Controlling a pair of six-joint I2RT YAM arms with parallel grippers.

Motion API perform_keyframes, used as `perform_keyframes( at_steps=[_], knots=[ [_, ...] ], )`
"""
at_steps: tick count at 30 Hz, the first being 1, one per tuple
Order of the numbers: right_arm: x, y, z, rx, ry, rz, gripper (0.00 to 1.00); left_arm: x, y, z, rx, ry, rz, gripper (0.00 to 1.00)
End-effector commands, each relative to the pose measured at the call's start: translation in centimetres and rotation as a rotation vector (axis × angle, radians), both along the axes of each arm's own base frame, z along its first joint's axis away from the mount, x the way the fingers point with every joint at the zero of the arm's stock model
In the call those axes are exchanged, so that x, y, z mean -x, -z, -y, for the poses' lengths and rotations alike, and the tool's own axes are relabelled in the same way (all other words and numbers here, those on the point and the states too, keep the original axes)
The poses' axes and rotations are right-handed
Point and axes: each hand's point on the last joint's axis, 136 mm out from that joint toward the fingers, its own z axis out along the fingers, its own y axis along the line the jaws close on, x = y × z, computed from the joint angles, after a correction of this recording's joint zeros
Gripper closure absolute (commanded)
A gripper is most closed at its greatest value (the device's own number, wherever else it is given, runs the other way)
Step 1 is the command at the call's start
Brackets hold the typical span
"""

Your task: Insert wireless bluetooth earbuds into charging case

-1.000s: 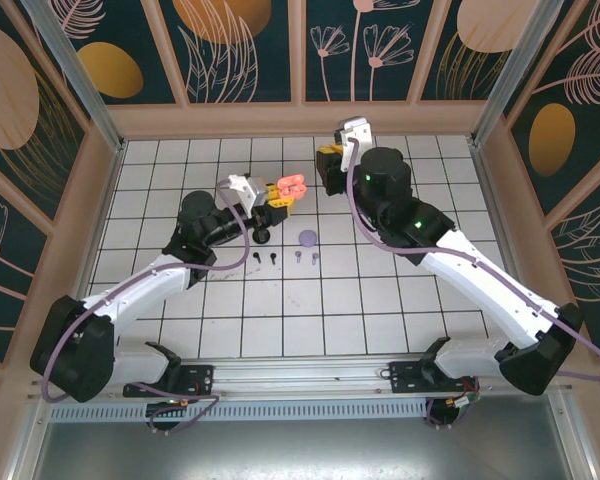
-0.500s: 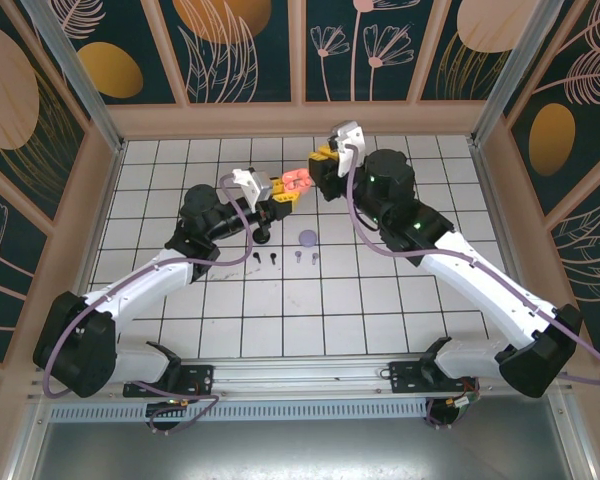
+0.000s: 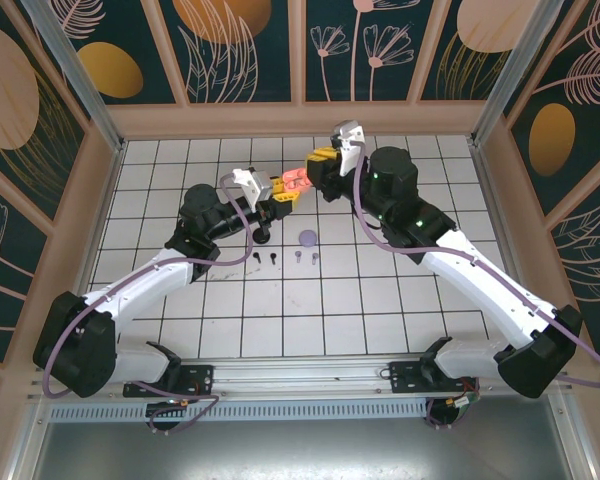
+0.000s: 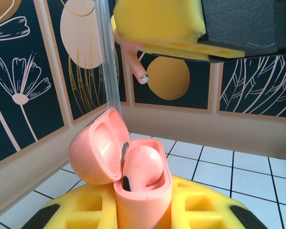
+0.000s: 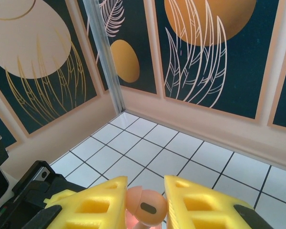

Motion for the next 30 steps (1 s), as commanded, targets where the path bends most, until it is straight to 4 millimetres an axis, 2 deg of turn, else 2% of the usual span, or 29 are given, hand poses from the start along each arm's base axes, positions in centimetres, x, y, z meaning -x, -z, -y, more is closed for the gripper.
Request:
perform_keyframes(
  at_steps=[1,30],
  knots=[
    [0.0,0.1,-0.2,-0.022,-0.016,0.002,0.76,0.3,-2.3,0.3,0.022,0.013,0.078,1.00],
    [-0.9,3.8,-0.6,0.025,0.004,-0.063,0.78,0.1,-3.3,0.7,0.048,0.031,0.095,1.00]
  ],
)
